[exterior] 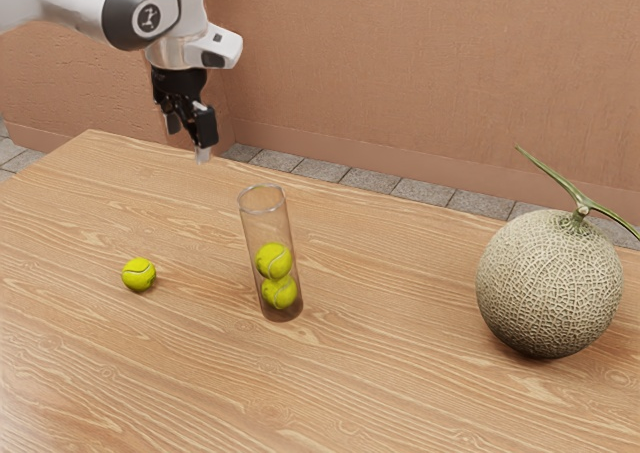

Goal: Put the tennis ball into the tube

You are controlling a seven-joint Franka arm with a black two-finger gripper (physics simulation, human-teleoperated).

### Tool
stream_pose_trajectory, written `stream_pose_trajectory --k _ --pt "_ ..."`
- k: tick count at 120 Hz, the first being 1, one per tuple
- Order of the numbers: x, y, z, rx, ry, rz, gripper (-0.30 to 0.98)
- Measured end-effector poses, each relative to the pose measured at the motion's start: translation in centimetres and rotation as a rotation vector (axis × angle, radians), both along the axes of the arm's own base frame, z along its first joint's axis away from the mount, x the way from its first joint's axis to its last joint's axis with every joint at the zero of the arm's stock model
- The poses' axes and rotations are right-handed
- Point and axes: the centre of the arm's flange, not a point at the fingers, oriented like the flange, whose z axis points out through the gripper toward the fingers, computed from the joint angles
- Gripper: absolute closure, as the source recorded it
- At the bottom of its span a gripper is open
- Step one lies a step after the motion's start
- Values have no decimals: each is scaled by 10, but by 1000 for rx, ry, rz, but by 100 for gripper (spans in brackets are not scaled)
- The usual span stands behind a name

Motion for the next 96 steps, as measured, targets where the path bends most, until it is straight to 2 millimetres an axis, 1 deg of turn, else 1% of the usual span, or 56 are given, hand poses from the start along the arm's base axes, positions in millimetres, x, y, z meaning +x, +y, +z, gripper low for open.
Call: stream_pose_trajectory --k 10,21,32,40,47,57,62,67,75,84,91,96 --pt "-7 11 -23 4 57 -4 0" --pt "-9 34 -53 1 121 12 0" --pt "-5 63 -95 -13 203 40 0" --pt "-9 82 -125 -26 263 60 0" --pt "-14 94 -151 -37 313 73 0" --pt "-28 112 -185 -50 361 97 0" --pt "-31 121 -197 -55 362 107 0" --pt "-31 128 -205 -56 350 110 0" --pt "-24 137 -221 -61 325 111 0" --pt "-18 156 -240 -70 299 131 0" --pt "-15 169 -251 -74 282 148 0" --pt "-11 175 -257 -77 270 153 0"
